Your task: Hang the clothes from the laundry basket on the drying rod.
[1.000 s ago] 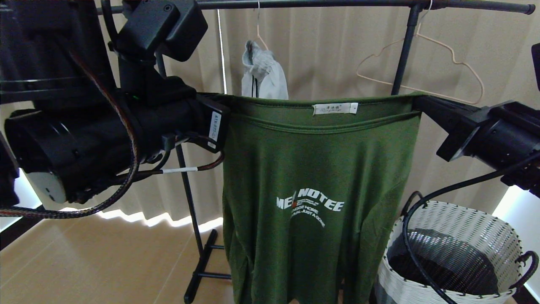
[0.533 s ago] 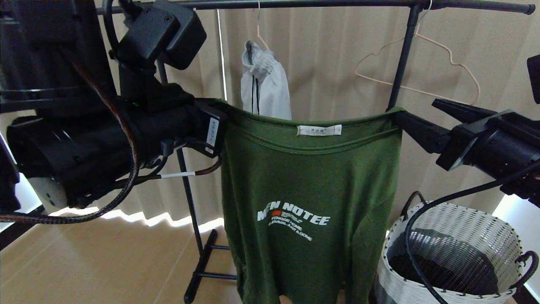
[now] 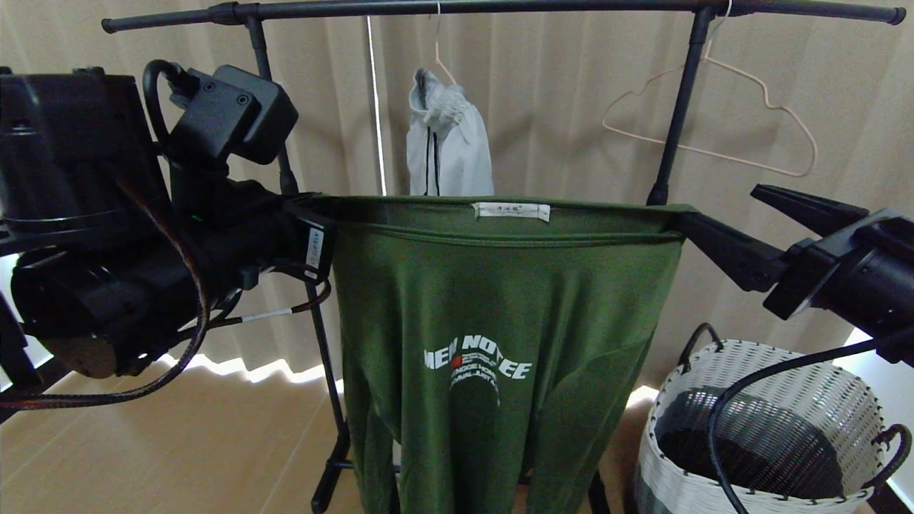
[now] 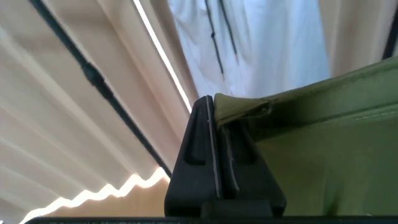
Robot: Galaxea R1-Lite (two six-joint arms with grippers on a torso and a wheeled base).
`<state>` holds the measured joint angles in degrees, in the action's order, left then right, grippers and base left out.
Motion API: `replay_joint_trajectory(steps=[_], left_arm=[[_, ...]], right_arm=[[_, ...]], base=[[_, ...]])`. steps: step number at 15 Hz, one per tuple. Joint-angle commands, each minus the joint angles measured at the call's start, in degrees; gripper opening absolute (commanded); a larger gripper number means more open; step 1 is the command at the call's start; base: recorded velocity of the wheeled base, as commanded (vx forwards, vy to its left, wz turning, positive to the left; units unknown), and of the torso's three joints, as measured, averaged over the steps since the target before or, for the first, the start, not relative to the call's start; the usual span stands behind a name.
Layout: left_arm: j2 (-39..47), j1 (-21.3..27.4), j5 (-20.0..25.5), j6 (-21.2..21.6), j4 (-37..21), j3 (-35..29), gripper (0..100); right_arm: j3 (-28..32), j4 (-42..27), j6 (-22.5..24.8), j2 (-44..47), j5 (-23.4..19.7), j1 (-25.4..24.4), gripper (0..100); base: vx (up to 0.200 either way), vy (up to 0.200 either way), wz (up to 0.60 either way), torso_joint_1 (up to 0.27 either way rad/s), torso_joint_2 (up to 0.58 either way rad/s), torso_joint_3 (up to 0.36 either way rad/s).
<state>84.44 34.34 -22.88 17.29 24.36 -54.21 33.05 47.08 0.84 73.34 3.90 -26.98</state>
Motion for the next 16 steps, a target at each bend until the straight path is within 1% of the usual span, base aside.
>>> replay_joint_trajectory(steps=[1, 4, 6, 7, 9, 12, 14, 16], left_arm=[[-0.2, -0.1, -0.1, 0.1, 0.0, 0.4, 0], [-0.2, -0.2, -0.1, 1.1, 0.1, -0.1, 0], [-0.1, -1.4, -0.2, 2.5, 1.5, -0.5, 0], [0.1, -1.8, -0.2, 4.5, 3.4, -0.5, 0], [0.0, -2.2, -0.3, 5.7, 4.4, 0.0, 0], [0.2, -3.4, -0.3, 5.9, 4.5, -0.5, 0], [0.4, -4.4, -0.3, 7.0, 4.5, -0.5, 0], [0.2, -4.5, -0.3, 7.0, 4.5, -0.5, 0]], right_arm=[[-0.7, 0.0, 0.0, -0.5, 0.1, -0.2, 100], [-1.3, 0.0, 0.0, -0.6, 0.1, -1.2, 100], [-2.1, -0.1, 0.1, -1.0, -1.5, -1.2, 100], [-2.7, -0.1, 0.1, -1.4, -3.2, -1.2, 100], [-3.4, -0.1, 0.2, -1.6, -3.7, -1.2, 100], [-4.1, -0.1, 0.3, -2.7, -3.9, -1.2, 100], [-4.6, -0.1, 0.3, -3.4, -6.1, -1.1, 100], [-4.7, -0.1, 0.4, -3.1, -6.2, -1.1, 100]], base=[[0.000, 0.000, 0.00, 0.000, 0.00, 0.000], [0.000, 0.000, 0.00, 0.000, 0.00, 0.000], [0.000, 0.000, 0.00, 0.000, 0.00, 0.000], [0.000, 0.000, 0.00, 0.000, 0.00, 0.000], [0.000, 0.000, 0.00, 0.000, 0.00, 0.000], [0.000, 0.000, 0.00, 0.000, 0.00, 0.000], [0.000, 0.000, 0.00, 0.000, 0.00, 0.000], [0.000, 0.000, 0.00, 0.000, 0.00, 0.000]])
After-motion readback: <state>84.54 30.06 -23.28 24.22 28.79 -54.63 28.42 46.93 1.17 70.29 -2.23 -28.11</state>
